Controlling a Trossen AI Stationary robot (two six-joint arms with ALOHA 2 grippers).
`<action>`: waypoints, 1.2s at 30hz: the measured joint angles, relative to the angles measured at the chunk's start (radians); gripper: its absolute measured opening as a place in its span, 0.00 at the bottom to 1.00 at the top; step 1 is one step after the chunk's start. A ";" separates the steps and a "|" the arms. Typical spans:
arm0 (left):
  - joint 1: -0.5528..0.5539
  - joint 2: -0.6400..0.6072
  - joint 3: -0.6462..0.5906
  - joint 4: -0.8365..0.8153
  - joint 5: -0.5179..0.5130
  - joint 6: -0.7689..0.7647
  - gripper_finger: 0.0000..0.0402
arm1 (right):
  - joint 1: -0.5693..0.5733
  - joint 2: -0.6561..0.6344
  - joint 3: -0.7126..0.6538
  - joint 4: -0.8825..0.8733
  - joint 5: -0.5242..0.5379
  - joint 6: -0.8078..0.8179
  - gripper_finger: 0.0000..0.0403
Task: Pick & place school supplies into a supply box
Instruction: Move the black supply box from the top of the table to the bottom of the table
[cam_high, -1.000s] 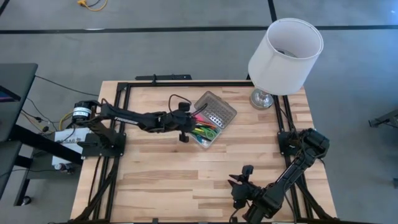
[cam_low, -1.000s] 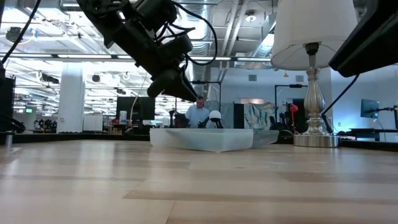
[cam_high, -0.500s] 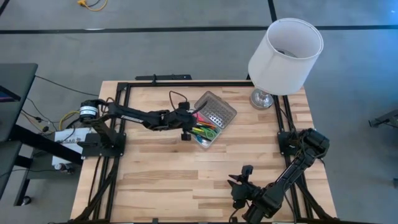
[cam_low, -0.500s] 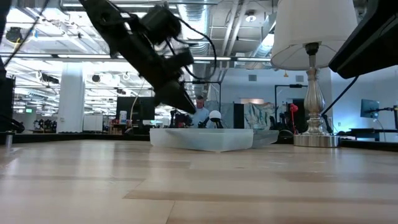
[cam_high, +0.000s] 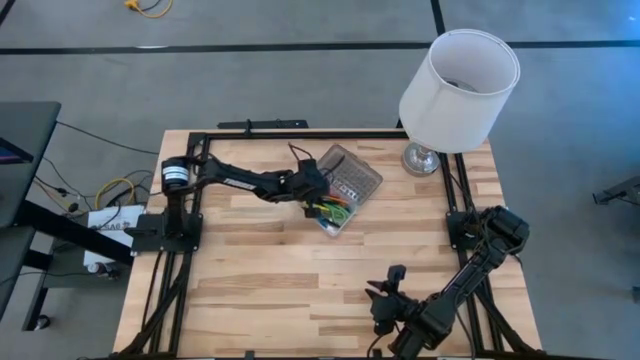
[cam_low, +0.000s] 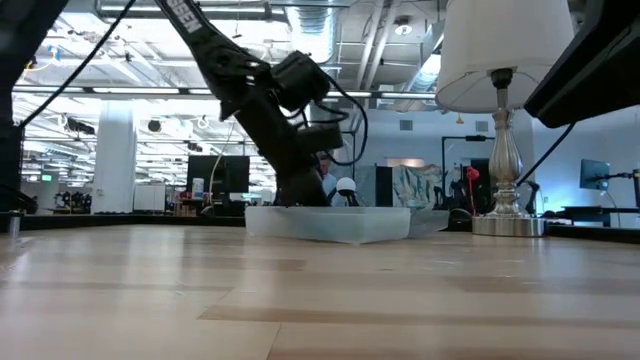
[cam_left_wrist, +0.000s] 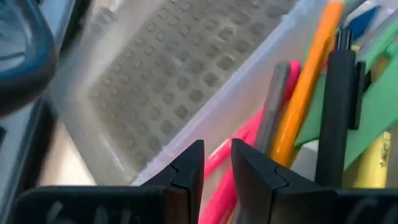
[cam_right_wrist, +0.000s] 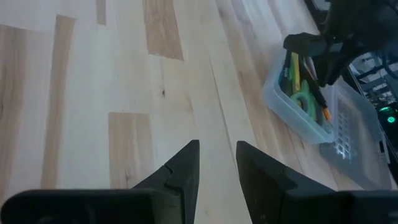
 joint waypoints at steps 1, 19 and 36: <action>0.005 0.014 0.013 -0.006 0.016 -0.005 0.19 | 0.000 0.000 -0.002 -0.003 -0.001 0.000 0.25; -0.058 0.036 0.031 -0.141 0.123 0.050 0.19 | 0.001 0.000 -0.002 0.000 -0.002 0.002 0.25; -0.208 0.033 0.032 -0.271 0.131 0.071 0.19 | 0.001 0.000 -0.001 0.003 -0.002 0.002 0.25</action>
